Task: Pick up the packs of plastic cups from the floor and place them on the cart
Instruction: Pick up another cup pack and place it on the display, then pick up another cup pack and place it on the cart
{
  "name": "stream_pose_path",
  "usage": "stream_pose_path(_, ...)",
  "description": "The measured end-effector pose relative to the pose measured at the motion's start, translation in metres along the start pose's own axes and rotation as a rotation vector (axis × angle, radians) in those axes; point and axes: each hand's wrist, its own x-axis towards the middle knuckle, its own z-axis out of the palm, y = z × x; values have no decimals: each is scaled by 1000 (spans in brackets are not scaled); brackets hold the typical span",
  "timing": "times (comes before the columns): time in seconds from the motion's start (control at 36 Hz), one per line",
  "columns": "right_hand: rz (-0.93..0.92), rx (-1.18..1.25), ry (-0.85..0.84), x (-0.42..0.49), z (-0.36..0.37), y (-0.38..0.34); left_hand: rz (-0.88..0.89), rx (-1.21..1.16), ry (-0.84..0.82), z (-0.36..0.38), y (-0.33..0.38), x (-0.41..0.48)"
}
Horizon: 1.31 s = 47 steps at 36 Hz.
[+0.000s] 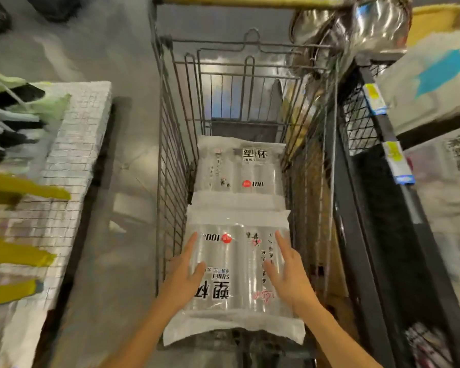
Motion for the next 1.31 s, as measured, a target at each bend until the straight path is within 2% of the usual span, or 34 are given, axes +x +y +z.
stream_pose_path(0.17, 54, 8, -56, 3, 18, 20, -39, 57, 2, 24, -23, 12)
stream_pose_path(0.44, 101, -59, -58, 10, 17, 19, -72, 85, 31, 23, -16, 16)
stream_pose_path(0.64, 164, -284, -96, 2, -1, -2, -148, 176, -2, 7, 22, -1)
stream_pose_path(0.72, 150, -355, -14, -7, -27, -27, -125, 288, -48, -7, 48, -8)
stream_pose_path(0.89, -31, -466, 142, -38, -103, -91, 67, 480, -155, -41, 141, -13)
stream_pose_path(1.03, -96, -603, 267, -79, -171, -133, 342, 769, -176, -57, 241, -34)
stream_pose_path(1.14, -84, -640, 335, -123, -223, -158, 543, 918, -179, -48, 317, -71)
stream_pose_path(1.31, 10, -657, 506, -209, -270, -168, 771, 1048, -201, -17, 385, -125)
